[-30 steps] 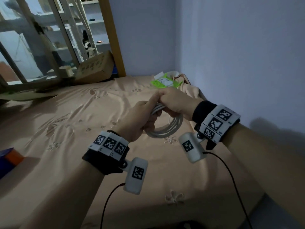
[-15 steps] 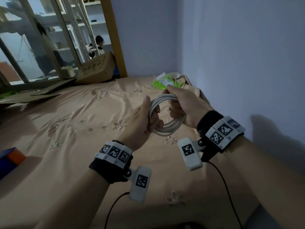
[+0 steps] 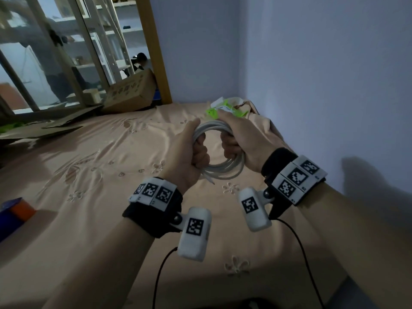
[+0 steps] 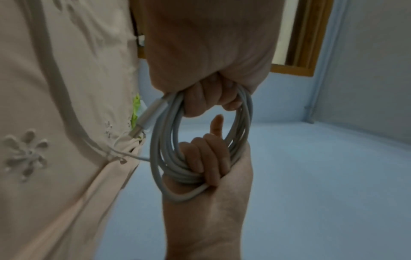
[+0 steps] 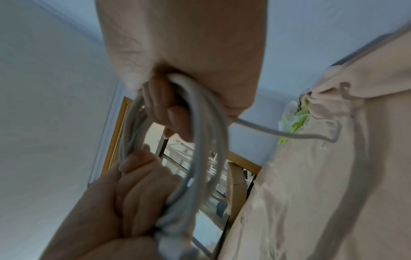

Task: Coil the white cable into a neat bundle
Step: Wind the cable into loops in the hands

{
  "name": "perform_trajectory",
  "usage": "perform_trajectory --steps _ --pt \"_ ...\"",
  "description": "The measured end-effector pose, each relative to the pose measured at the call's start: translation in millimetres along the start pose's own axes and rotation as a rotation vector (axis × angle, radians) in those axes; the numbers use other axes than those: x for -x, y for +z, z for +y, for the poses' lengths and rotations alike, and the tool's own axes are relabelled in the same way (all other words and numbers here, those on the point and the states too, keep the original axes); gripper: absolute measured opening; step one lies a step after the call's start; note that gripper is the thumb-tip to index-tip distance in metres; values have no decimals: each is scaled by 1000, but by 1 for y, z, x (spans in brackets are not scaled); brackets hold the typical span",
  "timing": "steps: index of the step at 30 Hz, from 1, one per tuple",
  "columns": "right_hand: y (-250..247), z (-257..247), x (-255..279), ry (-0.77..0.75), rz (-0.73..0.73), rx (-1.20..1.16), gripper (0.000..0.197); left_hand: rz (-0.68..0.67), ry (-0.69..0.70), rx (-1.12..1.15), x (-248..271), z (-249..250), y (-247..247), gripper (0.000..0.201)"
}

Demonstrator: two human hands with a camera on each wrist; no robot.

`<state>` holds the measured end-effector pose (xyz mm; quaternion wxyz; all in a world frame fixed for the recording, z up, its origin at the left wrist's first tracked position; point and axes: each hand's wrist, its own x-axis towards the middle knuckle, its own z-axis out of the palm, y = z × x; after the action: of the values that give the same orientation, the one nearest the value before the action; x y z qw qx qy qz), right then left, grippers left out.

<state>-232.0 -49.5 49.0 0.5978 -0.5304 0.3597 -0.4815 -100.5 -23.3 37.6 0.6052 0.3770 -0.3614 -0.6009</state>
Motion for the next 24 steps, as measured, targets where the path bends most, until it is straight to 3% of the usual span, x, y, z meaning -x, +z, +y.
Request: perform_trajectory --steps 5,8,11,13,16,18,24 --pt "-4 11 6 -43 -40 -207 35 8 15 143 3 -10 1 50" --pt "-7 11 2 -51 -15 -206 35 -43 0 70 3 -11 -1 50" --pt "-9 7 -3 -76 0 -67 33 -99 -25 -126 -3 -6 -5 52" --pt "-9 4 -7 -120 5 155 21 -110 -23 -260 -6 -5 -6 53" --pt "-5 0 -9 -167 -5 380 11 -72 -20 -312 -6 -8 -3 50" --pt "-4 0 -9 -150 -5 325 12 -46 -7 -251 -6 -9 -2 49" --pt "-6 7 0 -10 29 -190 36 9 32 63 -6 -11 3 50"
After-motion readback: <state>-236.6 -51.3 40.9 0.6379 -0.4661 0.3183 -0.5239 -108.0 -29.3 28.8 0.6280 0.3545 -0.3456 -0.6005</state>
